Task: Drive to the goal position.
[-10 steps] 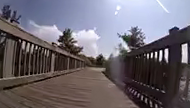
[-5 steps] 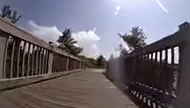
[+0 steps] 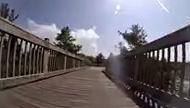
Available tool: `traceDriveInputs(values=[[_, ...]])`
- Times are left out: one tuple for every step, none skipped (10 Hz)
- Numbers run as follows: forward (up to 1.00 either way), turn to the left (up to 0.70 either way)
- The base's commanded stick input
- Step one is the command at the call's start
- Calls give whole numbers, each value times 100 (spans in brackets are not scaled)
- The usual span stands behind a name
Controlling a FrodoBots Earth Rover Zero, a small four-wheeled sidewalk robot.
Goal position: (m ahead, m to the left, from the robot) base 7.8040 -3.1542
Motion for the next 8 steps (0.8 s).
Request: traceDriveInputs(values=[[45, 2], [45, 2], [45, 2], [45, 2], [45, 2], [45, 2], [45, 2], [45, 2]])
